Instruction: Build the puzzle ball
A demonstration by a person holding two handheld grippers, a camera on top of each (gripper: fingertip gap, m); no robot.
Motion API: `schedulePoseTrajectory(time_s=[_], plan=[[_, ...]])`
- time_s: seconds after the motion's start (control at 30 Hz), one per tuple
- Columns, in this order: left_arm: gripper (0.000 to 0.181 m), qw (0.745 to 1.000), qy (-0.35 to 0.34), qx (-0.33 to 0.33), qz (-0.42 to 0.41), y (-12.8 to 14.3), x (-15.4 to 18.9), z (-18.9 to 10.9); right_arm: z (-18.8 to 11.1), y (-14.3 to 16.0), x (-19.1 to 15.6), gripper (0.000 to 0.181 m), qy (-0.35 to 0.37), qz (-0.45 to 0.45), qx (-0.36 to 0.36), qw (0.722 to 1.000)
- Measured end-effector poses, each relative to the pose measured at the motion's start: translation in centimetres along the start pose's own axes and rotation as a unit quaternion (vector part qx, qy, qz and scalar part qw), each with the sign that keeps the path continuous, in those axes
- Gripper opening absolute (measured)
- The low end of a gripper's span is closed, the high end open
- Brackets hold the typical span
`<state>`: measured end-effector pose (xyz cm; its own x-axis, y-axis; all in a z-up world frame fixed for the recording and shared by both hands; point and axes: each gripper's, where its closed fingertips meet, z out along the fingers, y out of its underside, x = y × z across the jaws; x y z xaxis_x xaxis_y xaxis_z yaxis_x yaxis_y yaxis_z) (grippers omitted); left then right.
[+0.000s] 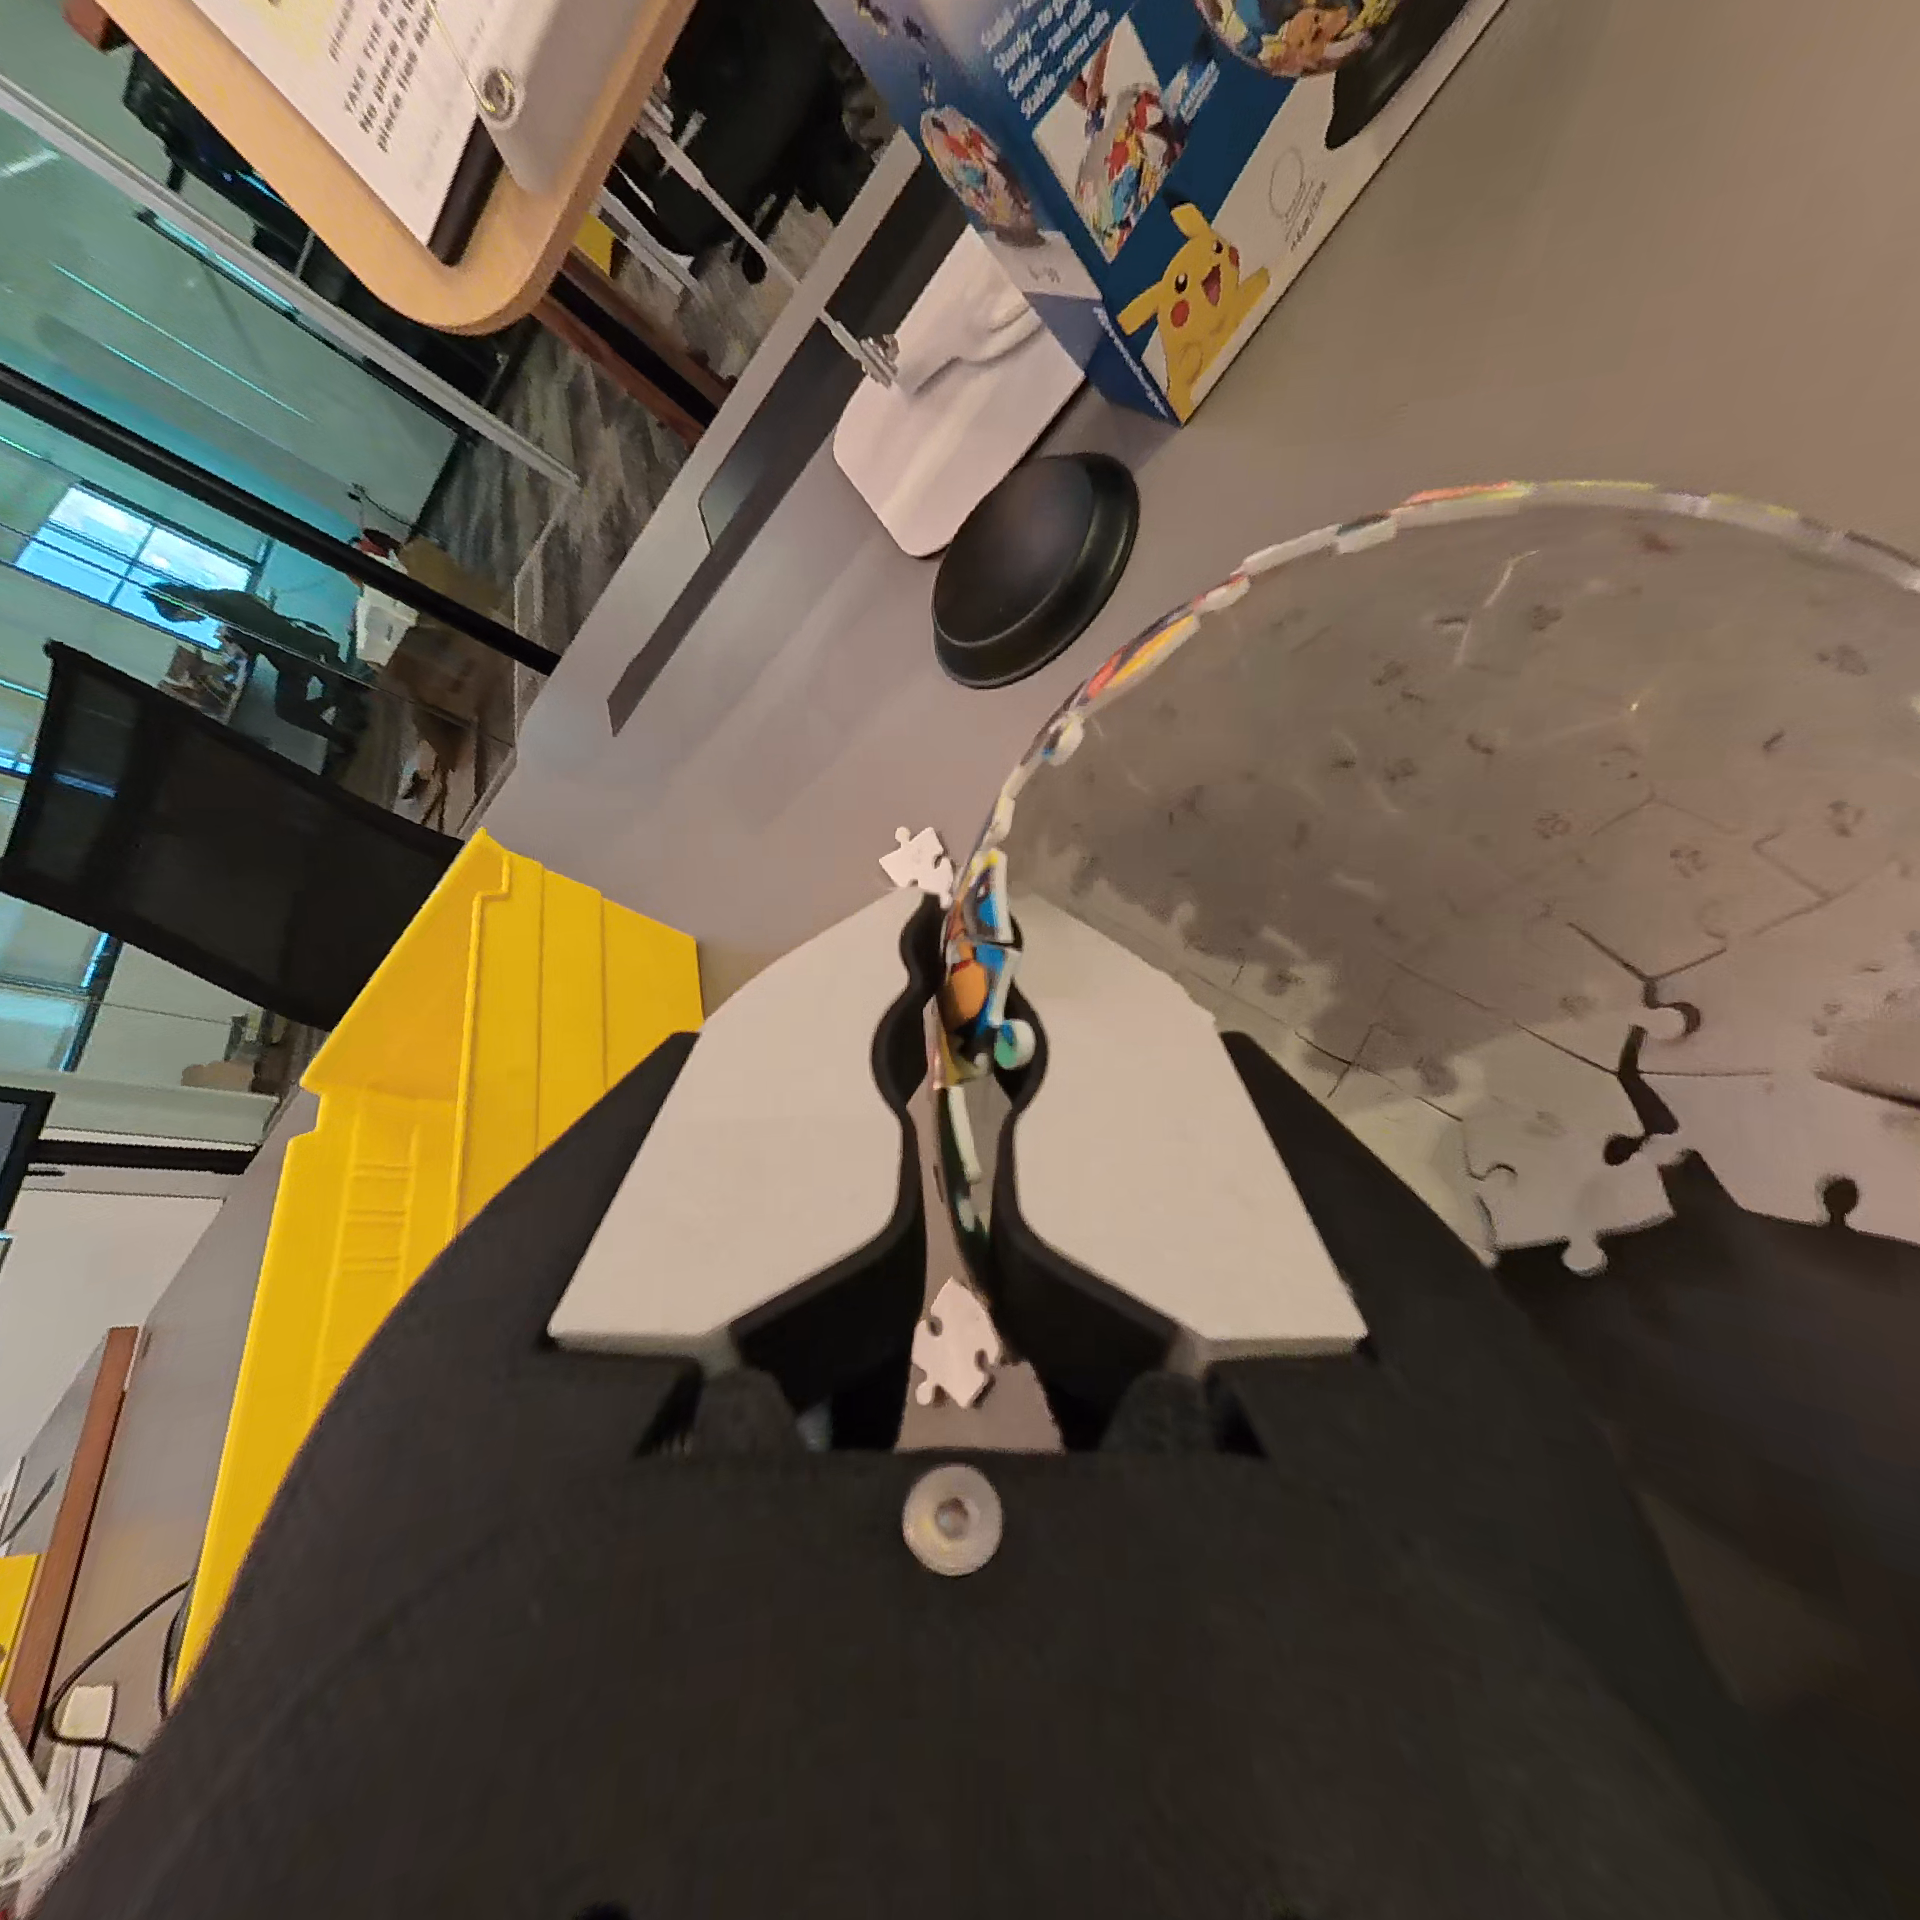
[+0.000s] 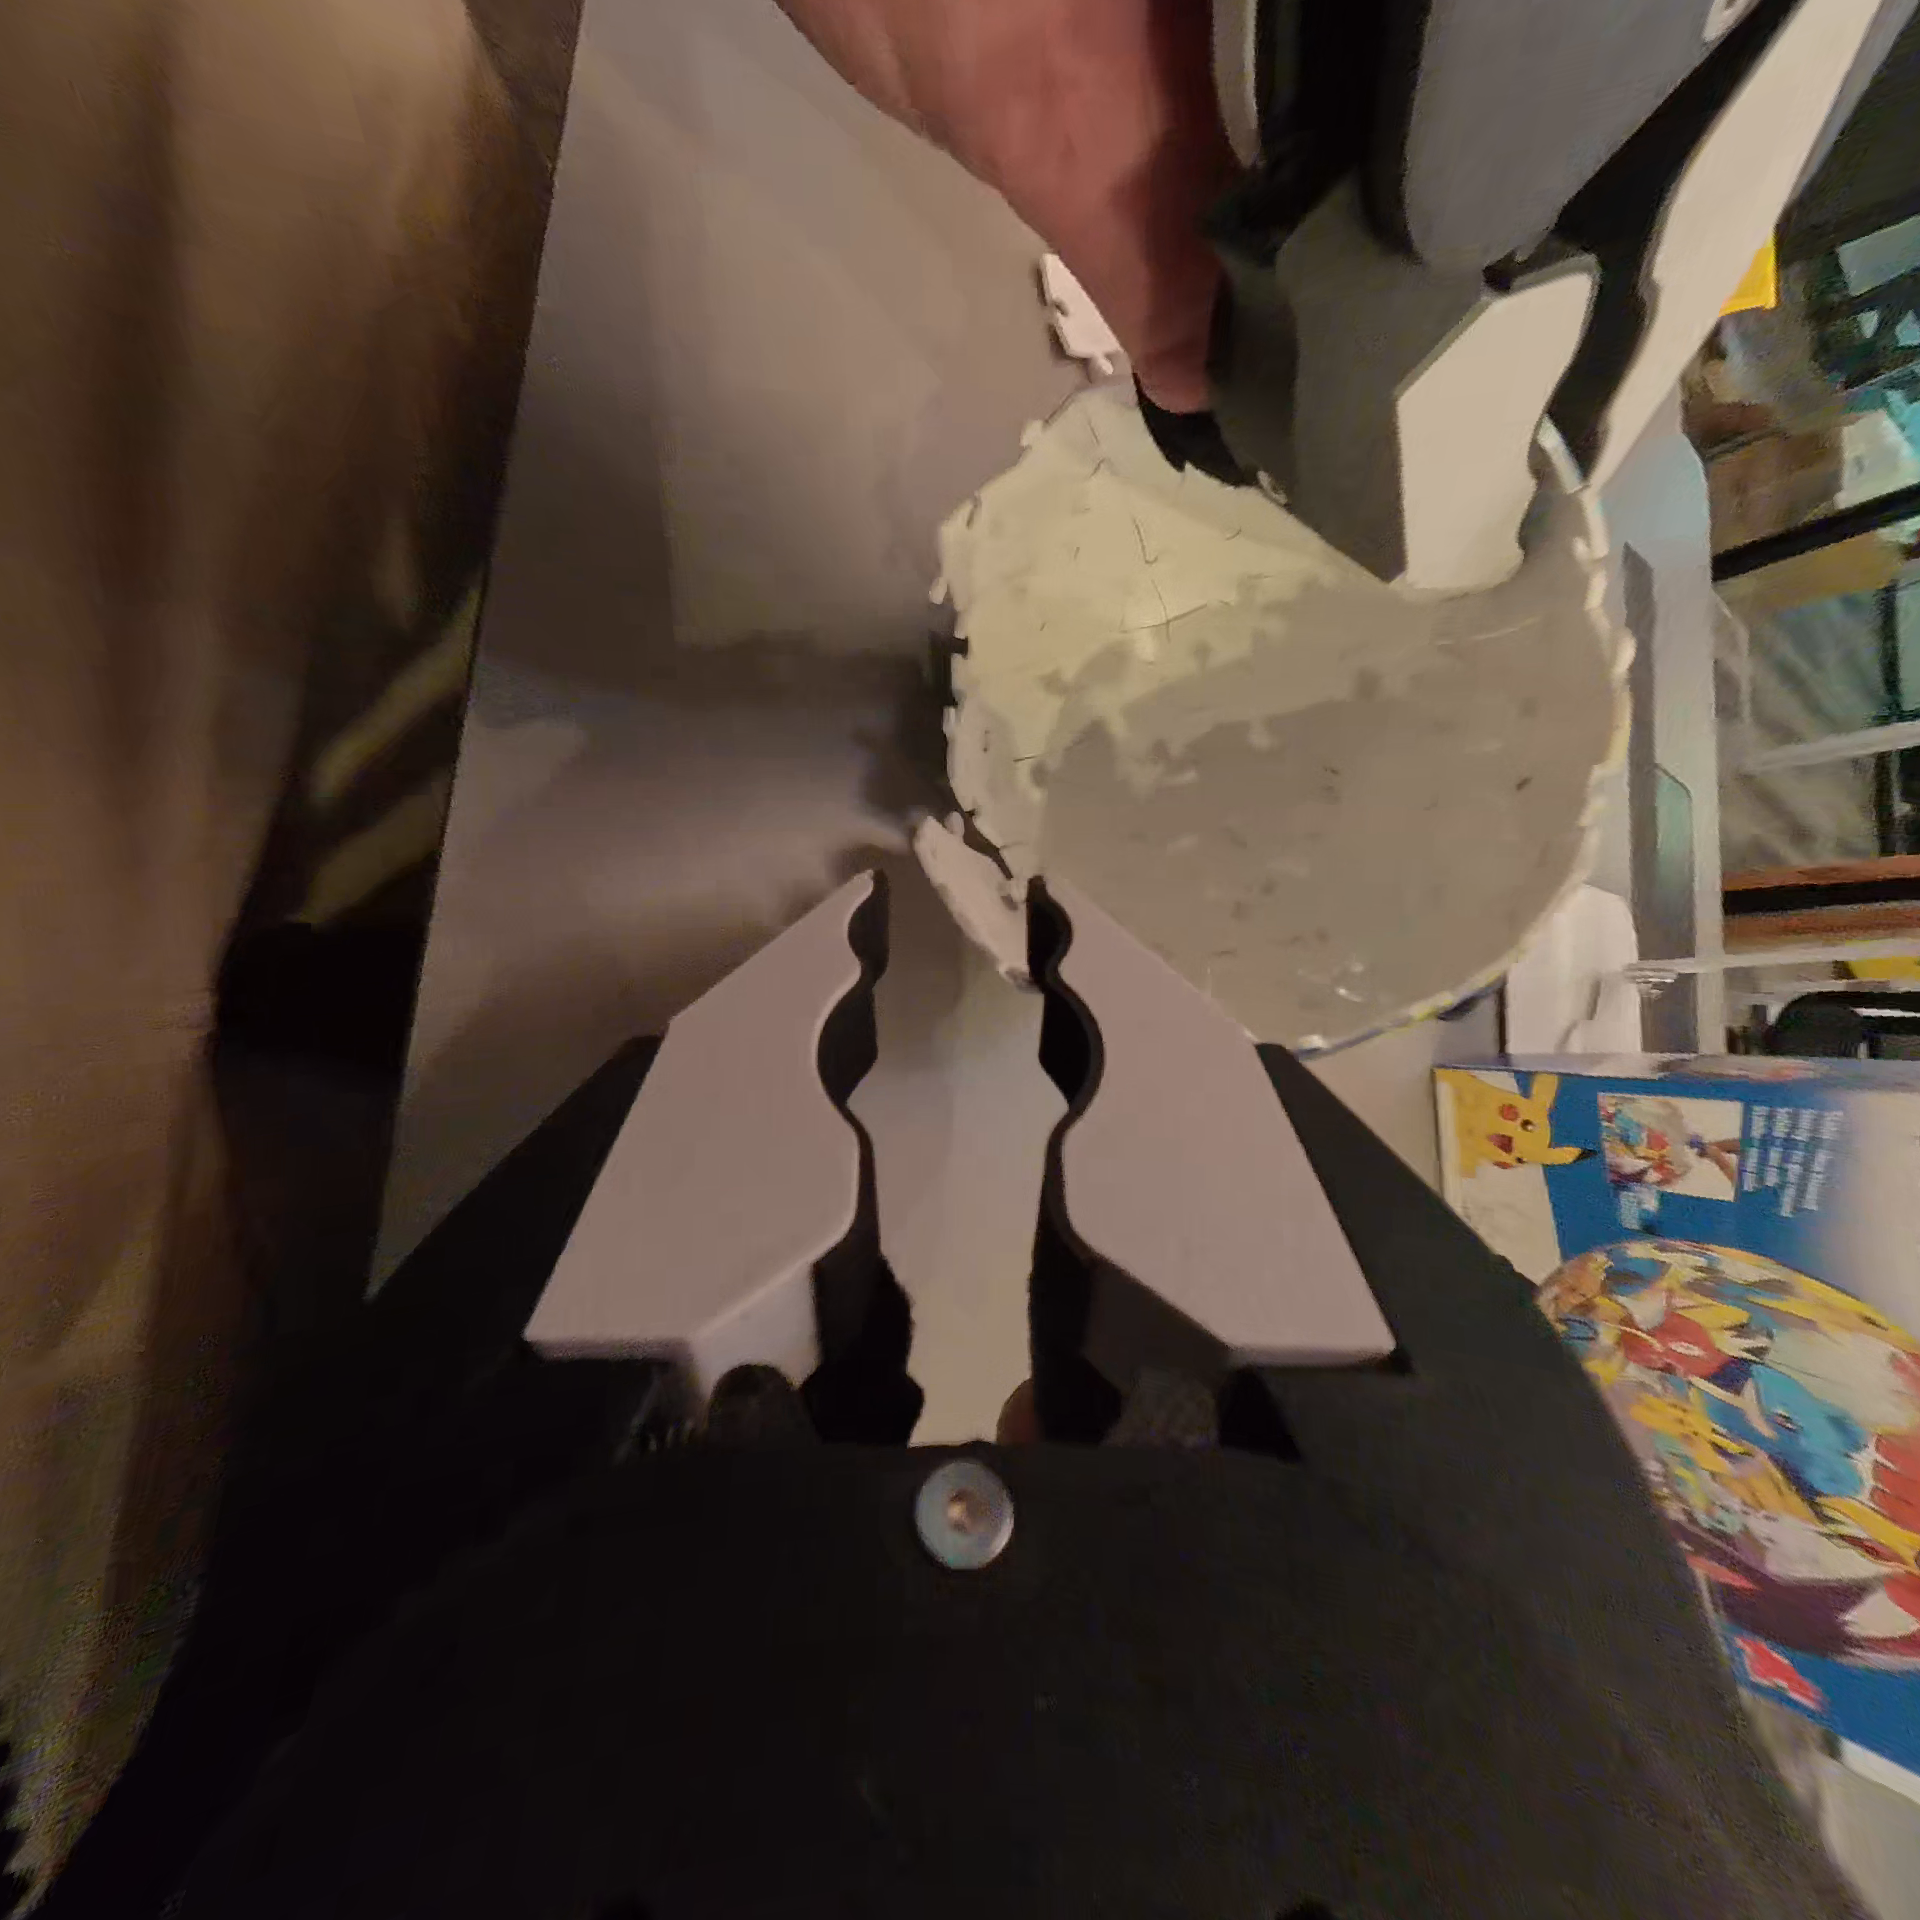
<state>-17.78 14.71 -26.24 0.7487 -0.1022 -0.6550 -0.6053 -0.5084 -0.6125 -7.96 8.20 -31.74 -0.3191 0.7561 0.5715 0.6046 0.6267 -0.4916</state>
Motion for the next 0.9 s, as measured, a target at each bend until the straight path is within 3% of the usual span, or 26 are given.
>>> schedulePoseTrajectory(time_s=[0.43,0.9], plan=[[0.007,0.999,-0.033,0.037,-0.011,-0.8,0.8,-1.3,1.0,0.8,-0.7,0.011,0.019,-0.033,-0.012,0.999],[0.008,0.996,-0.058,0.054,-0.028,-1.2,1.2,-1.8,1.2,0.6,-1.0,0.010,0.022,-0.033,-0.007,0.999]])
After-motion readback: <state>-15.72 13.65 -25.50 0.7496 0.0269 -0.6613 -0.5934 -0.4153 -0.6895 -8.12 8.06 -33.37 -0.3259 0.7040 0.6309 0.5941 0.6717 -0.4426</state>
